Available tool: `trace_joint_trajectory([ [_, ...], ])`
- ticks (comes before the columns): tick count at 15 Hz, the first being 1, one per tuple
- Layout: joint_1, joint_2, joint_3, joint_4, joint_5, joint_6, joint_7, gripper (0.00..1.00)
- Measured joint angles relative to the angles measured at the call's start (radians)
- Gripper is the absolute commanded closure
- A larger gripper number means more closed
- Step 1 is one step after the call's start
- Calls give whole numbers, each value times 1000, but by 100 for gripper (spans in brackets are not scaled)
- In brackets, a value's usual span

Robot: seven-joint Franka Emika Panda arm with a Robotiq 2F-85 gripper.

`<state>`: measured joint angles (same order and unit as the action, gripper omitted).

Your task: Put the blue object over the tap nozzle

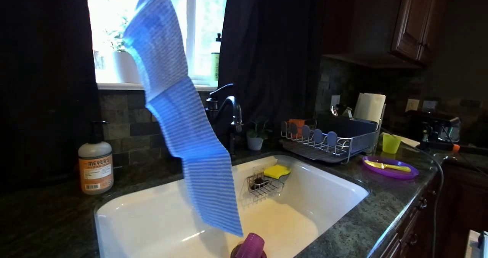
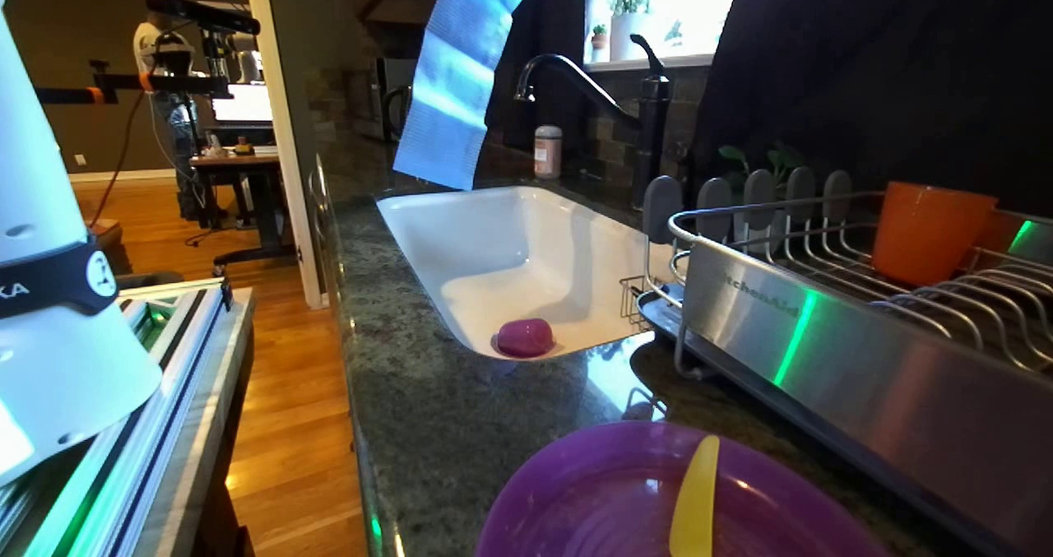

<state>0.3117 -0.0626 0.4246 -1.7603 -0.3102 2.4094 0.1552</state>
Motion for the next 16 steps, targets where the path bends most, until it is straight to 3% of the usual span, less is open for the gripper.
trace_joint_trajectory([
  [4,-2,8,-30,24,9,-6,-27,100],
  [7,-4,-40,-43,11,-31,-81,17,100],
  [13,-24,-235,-34,-140,-95,-274,218,100],
  [16,-68,-317,-31,-237,-123,-308,318,100],
])
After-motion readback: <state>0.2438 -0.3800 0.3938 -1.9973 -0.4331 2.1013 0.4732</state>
